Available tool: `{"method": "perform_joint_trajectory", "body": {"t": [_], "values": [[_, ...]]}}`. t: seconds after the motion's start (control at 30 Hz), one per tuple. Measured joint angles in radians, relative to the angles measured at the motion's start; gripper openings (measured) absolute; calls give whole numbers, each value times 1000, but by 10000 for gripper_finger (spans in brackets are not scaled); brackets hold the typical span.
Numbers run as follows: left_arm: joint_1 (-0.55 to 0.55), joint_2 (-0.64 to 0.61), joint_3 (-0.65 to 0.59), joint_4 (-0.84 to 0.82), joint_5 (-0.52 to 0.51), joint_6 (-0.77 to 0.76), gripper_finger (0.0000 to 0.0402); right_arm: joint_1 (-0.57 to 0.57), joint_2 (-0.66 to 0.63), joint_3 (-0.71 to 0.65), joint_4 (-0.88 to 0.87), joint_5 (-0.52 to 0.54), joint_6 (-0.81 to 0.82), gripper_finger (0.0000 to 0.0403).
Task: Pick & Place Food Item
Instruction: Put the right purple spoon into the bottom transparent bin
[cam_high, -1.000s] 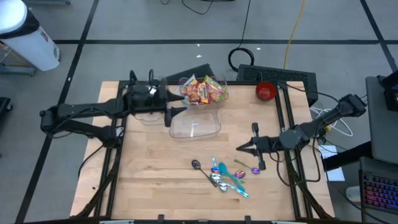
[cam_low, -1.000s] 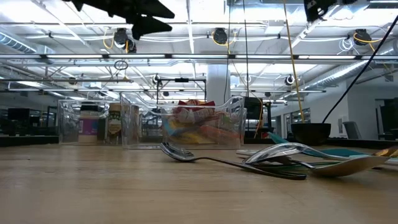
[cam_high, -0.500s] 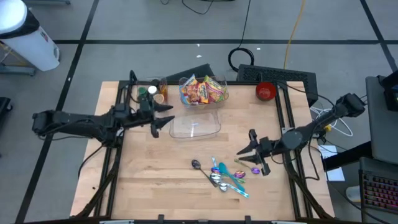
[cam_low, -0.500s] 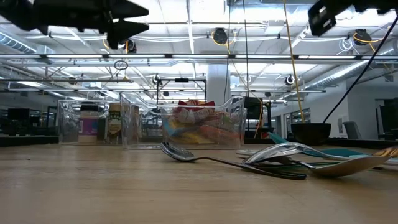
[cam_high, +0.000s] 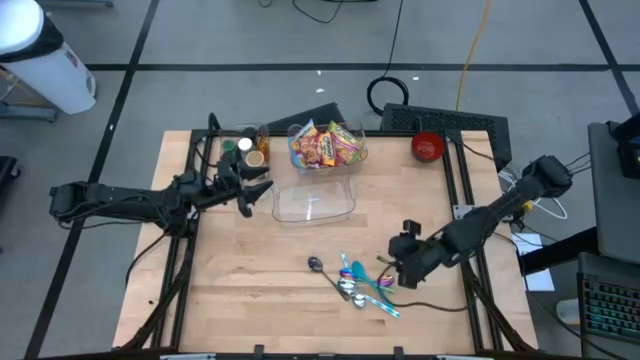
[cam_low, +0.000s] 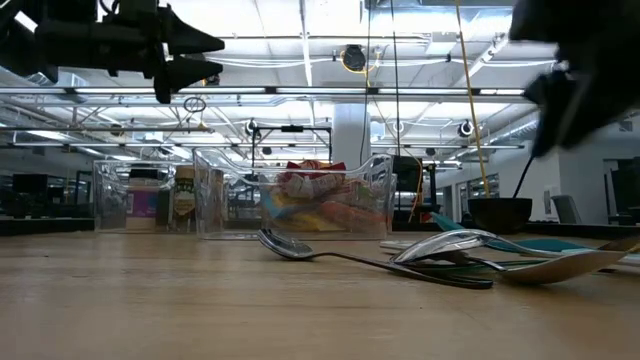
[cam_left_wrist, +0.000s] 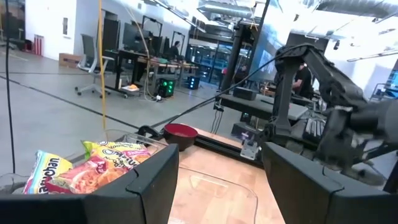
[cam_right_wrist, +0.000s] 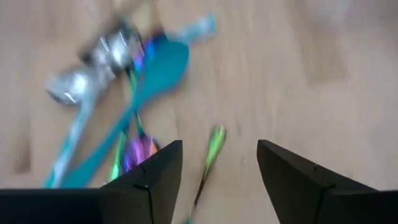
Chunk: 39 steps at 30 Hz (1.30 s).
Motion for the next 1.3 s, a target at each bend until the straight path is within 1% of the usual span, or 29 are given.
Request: {"method": "perform_joint_trajectory", "body": {"t": [0.1,0.23,0.5,0.63,0.77,0.9,1.1,1.17,1.3], "values": [[0,0,0,0,0,0,241,13,72,-23,-1,-58,58,183],[0,0,0,0,0,-1,241,39,149,-32,0,-132,96,164],[0,0,0,1,0,-14,241,66,258,-31,21,-155,121,147],[0,0,0,1,0,-34,241,59,268,-41,36,-161,118,138],[0,0,0,2,0,-40,241,35,268,-76,65,-210,126,116],[0,0,0,1,0,-40,241,11,268,-132,74,-233,157,76],[0,0,0,1,0,-40,241,-3,265,-207,87,-225,173,13],[0,0,0,1,0,-40,241,-3,265,-220,94,-218,175,6],[0,0,0,1,0,-40,241,-2,264,-225,92,-202,196,5]]}}
